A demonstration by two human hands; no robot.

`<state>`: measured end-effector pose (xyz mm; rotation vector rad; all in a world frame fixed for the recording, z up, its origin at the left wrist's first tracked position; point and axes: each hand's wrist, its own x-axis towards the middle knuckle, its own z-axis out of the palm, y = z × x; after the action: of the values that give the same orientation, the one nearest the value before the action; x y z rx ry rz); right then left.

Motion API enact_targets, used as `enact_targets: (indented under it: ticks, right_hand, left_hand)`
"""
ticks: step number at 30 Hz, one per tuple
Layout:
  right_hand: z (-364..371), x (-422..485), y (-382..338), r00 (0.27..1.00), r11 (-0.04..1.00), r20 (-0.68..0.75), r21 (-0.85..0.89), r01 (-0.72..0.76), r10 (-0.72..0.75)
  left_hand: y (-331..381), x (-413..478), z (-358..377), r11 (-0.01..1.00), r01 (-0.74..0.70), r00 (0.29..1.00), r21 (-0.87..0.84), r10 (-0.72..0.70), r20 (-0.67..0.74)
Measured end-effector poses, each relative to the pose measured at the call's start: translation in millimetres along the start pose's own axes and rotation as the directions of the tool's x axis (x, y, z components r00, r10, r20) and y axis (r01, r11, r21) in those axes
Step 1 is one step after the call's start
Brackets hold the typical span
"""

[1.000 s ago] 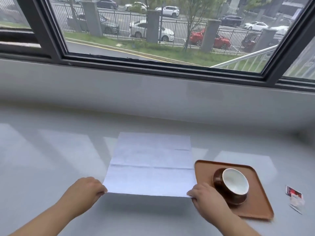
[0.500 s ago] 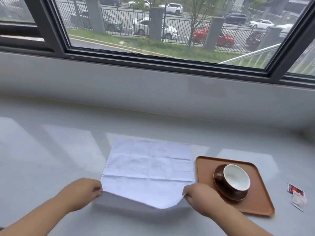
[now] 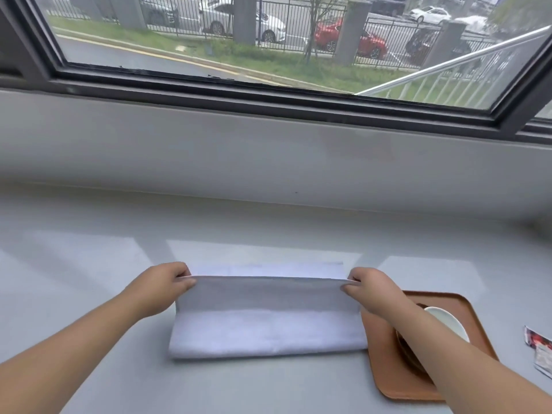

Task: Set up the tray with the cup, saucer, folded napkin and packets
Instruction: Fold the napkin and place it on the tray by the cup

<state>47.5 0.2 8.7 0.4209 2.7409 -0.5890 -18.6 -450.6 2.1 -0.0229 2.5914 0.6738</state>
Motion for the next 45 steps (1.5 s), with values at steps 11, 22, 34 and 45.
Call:
enact_targets:
  ticks: [11, 22, 34, 45]
  right_hand:
    - [19, 68, 4, 0.996, 0.982, 0.047, 0.168, -0.088, 0.081]
    - [35, 100, -4, 0.993, 0.990, -0.014, -0.069, -0.120, 0.119]
    - [38, 37, 8, 0.958, 0.916, -0.094, -0.331, 0.226, -0.271]
    - [61, -31, 48, 0.885, 0.709, 0.267, -0.530, 0.466, -0.382]
  left_hand:
    - [-8, 73, 16, 0.983, 0.076, 0.995, -0.166, -0.065, 0.071]
    - [-8, 84, 30, 0.995, 0.054, 0.998, 0.089, -0.050, -0.049]
    - [-13, 35, 42, 0.917, -0.220, 0.955, 0.334, 0.271, -0.116]
    - [-24, -20, 76, 0.757, -0.401, 0.915, 0.516, 0.302, 0.269]
